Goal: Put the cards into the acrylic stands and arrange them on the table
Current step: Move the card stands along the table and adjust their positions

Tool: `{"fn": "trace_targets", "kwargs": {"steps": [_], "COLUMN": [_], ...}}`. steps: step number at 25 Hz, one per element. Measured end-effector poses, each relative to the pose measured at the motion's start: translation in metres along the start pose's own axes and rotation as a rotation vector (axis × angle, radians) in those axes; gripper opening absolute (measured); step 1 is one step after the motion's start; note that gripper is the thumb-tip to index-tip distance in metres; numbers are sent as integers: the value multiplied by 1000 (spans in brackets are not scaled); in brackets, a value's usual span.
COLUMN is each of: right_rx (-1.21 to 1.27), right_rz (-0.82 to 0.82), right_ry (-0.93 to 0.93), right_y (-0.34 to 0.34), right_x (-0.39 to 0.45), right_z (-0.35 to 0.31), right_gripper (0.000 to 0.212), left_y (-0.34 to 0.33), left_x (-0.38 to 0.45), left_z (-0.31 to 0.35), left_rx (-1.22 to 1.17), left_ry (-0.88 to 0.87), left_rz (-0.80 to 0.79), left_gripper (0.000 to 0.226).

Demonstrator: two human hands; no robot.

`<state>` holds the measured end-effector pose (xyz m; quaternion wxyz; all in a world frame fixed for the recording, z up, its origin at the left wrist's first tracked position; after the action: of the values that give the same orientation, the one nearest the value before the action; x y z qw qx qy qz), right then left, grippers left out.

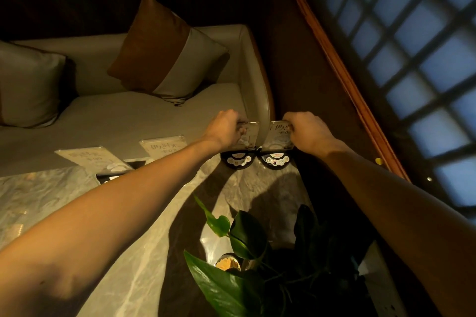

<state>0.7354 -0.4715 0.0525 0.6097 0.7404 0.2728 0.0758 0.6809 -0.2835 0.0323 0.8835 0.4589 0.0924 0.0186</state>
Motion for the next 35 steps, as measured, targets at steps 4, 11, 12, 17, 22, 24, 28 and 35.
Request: {"fn": "trace_targets", "kwargs": {"steps": [4,11,12,17,22,24,28,35], "right_rx": [-8,17,20,3,13,24,55,-73], "right_rz": [27,-14,-20,-39,-26,-24,-35,-76], "right_ry": [20,7,6,1,-17,-8,0,-24], "right_y": [3,1,1,0,-1,-3,-7,3], "right_x": [1,6,7,9,6,4,3,4], "right_z": [-1,-1,0,2,5,5,8,5], "right_gripper": [18,23,24,25,28,28,28,58], "left_y": [0,-2,-3,-5,-5,-4,-3,49], "left_x": [0,-1,-1,1,1,0,-1,-21], "left_z": [1,3,3,3,3,3,6,-25], "left_rx": [-22,-61,-61,-49,-38,-36,-69,-44], "left_ry": [4,-12,-11,-3,-17,-19,-9,-16], "left_rz": [5,29,28,20,25,32,-2,-58], "left_gripper": [26,28,28,30,30,29,37,63]}}
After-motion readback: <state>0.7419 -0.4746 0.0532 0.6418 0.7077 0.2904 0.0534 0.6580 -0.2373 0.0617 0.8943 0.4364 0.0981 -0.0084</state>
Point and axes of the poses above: each hand's wrist, its own x-axis towards the middle knuckle, its own y-axis out of the back of the hand, z = x × y, the point moved 6 cm from there along x, towards the middle knuckle, and after that the axes turned 2 degrees about z, right-handed, at the moved point
